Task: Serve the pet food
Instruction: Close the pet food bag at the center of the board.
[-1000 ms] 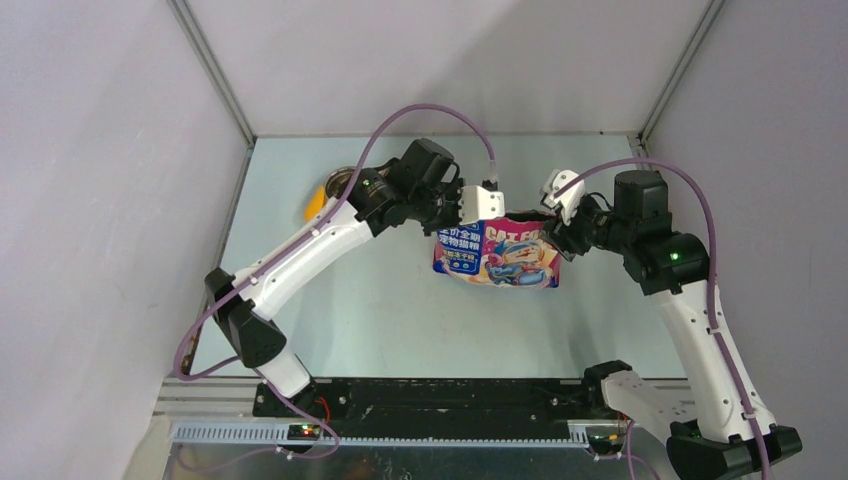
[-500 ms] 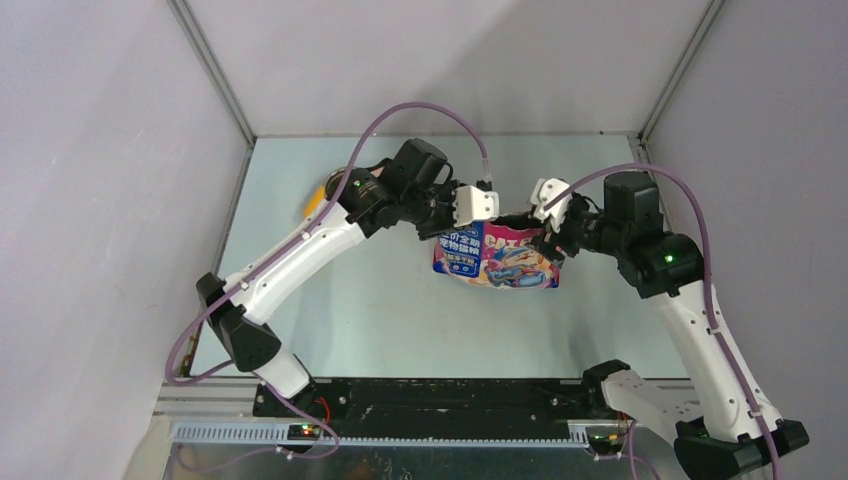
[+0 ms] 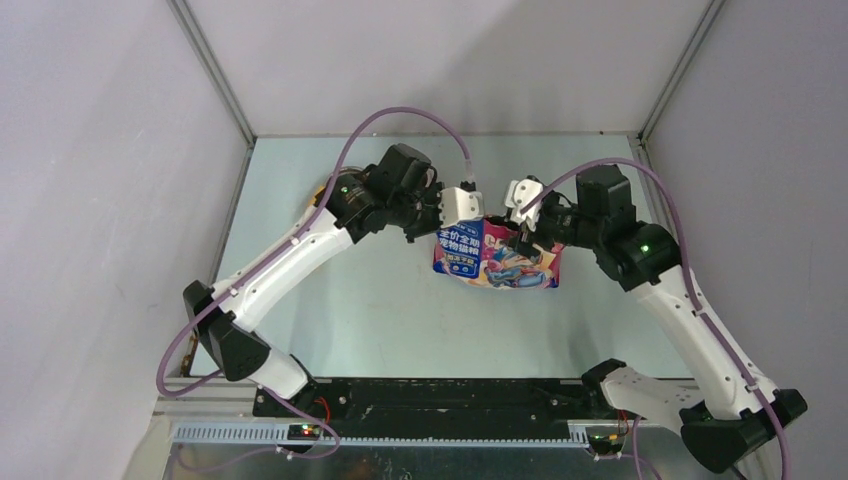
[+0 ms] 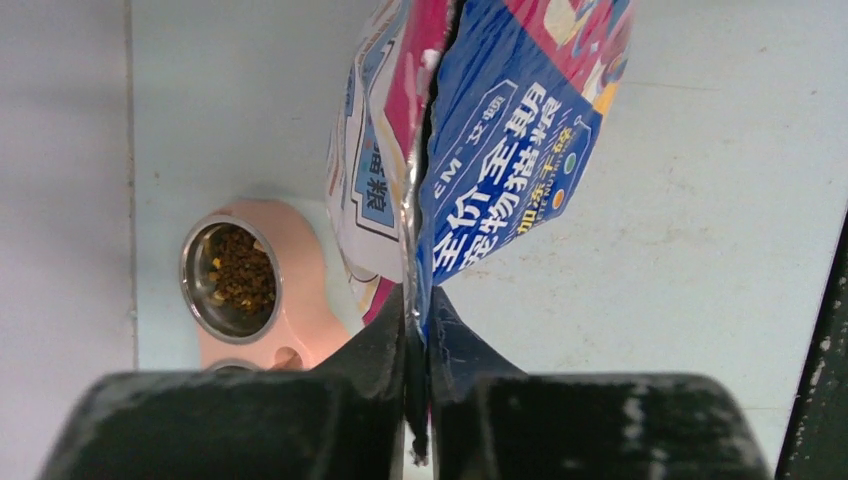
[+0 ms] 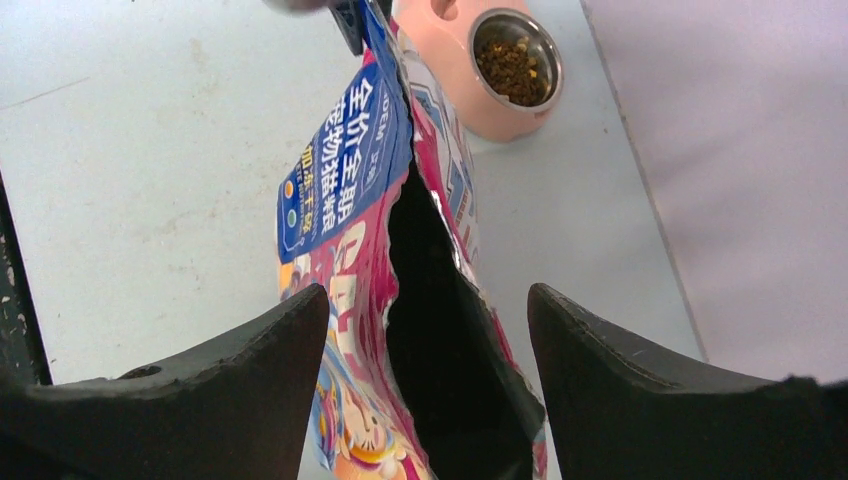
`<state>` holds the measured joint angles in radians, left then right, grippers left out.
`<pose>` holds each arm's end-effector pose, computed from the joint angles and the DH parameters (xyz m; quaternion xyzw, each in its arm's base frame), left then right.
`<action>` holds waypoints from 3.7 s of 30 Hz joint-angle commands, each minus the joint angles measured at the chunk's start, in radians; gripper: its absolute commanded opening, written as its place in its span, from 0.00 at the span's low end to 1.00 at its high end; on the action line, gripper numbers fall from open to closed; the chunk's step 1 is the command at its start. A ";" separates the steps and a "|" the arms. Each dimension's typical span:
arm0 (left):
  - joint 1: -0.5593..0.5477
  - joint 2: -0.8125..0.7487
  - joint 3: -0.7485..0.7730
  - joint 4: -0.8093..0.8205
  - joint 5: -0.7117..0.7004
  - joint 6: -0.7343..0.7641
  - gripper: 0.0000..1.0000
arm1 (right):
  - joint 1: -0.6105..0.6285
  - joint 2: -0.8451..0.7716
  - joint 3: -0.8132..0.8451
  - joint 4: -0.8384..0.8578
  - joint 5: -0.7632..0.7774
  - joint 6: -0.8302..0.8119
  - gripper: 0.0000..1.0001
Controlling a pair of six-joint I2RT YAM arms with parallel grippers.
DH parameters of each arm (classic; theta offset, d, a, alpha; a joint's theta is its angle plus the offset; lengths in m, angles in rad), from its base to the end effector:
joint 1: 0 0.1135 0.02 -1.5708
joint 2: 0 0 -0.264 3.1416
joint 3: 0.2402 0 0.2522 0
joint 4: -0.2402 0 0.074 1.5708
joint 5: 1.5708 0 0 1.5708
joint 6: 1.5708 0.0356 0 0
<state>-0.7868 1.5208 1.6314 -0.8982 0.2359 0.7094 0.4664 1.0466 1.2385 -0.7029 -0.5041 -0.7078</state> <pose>0.2203 -0.2327 0.3869 0.6573 0.6422 -0.1234 0.3745 0.1786 0.1092 0.3962 -0.5678 0.6259 0.1547 0.5118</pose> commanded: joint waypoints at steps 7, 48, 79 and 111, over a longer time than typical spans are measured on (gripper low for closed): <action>0.057 -0.053 -0.028 0.077 0.056 -0.058 0.00 | 0.018 0.073 0.001 0.168 -0.078 0.074 0.74; 0.176 -0.132 -0.149 0.260 0.332 -0.255 0.00 | 0.139 0.226 0.001 0.434 0.180 0.273 0.00; 0.169 -0.147 -0.116 0.238 0.509 -0.300 0.09 | 0.152 0.231 -0.049 0.425 -0.047 0.330 0.33; 0.099 -0.116 -0.155 0.210 0.375 -0.191 0.63 | 0.123 0.148 -0.080 0.420 -0.066 0.327 0.37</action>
<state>-0.7048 1.4387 1.4925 -0.6594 0.6022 0.4808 0.5961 1.2243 1.1572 -0.2905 -0.5476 -0.3515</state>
